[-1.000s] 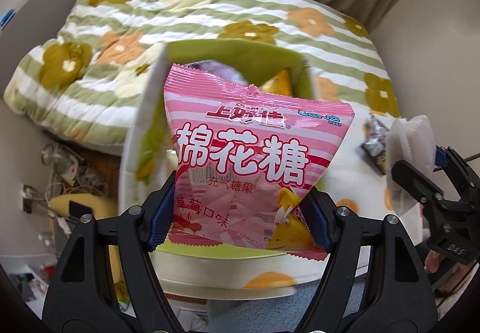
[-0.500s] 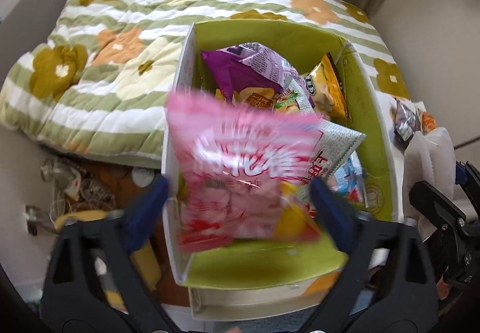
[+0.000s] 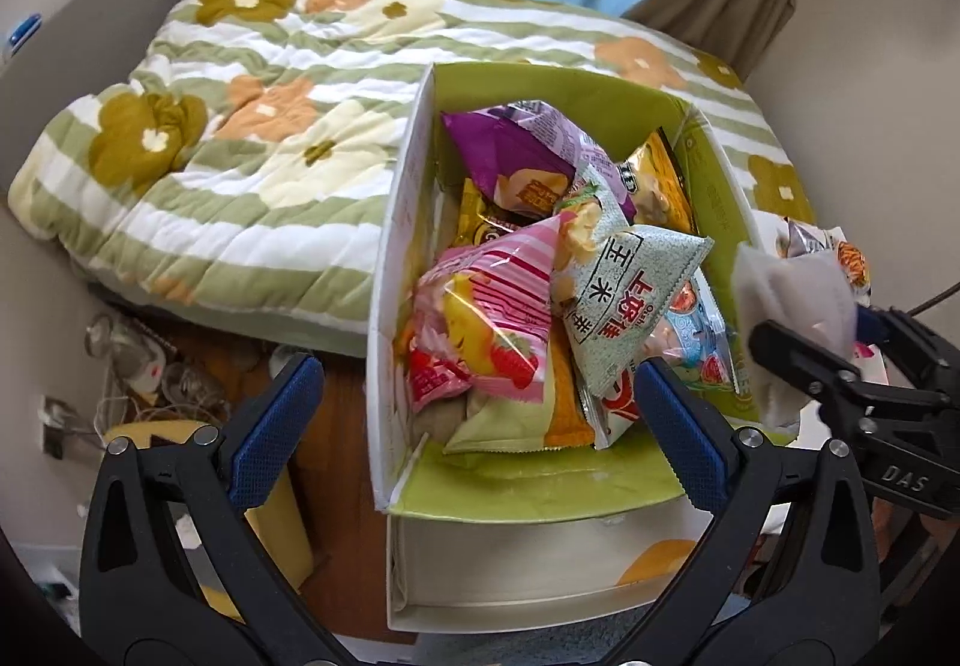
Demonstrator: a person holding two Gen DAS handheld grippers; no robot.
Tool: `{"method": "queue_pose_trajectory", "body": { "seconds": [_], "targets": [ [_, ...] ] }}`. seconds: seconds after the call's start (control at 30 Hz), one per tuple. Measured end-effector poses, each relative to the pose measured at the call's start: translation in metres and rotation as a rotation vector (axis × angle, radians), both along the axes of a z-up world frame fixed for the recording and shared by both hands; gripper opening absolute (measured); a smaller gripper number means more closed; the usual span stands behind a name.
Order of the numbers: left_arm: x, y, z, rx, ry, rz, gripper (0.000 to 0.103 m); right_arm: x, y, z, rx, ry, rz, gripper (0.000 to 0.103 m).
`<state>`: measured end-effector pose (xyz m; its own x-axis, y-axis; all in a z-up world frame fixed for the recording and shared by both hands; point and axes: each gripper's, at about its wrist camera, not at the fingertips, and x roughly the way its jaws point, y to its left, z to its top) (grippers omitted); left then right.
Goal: Organize snacks
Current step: 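Drop the marshmallow bag in the box with left tool while right drops white pack, then grasp the brown chocolate bag with left tool while right tool grasps fries-snack bag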
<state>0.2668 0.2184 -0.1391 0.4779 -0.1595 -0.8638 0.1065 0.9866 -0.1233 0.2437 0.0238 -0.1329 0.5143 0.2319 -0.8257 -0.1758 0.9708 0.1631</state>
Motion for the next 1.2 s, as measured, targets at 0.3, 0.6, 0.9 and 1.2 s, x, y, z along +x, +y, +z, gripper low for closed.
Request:
{"method": "queue_pose_trajectory", "body": {
  "seconds": [0.3,0.6,0.9,1.2],
  "targets": [
    [0.001,0.005,0.0,0.054,-0.034,0.037,0.102,0.008,0.011,-0.025,0.046,0.064,0.011,0.078],
    [-0.002,0.004,-0.012,0.054,0.011,0.025,0.102,-0.009,0.009,-0.029,0.072,-0.015,0.012,0.103],
    [-0.016,-0.004,0.014,-0.005,-0.06,-0.018,0.102,-0.028,0.002,-0.002,0.043,-0.085,-0.02,0.103],
    [-0.021,-0.05,0.037,-0.06,-0.129,-0.151,0.102,-0.056,-0.037,0.029,-0.001,-0.148,-0.149,0.103]
  ]
}}
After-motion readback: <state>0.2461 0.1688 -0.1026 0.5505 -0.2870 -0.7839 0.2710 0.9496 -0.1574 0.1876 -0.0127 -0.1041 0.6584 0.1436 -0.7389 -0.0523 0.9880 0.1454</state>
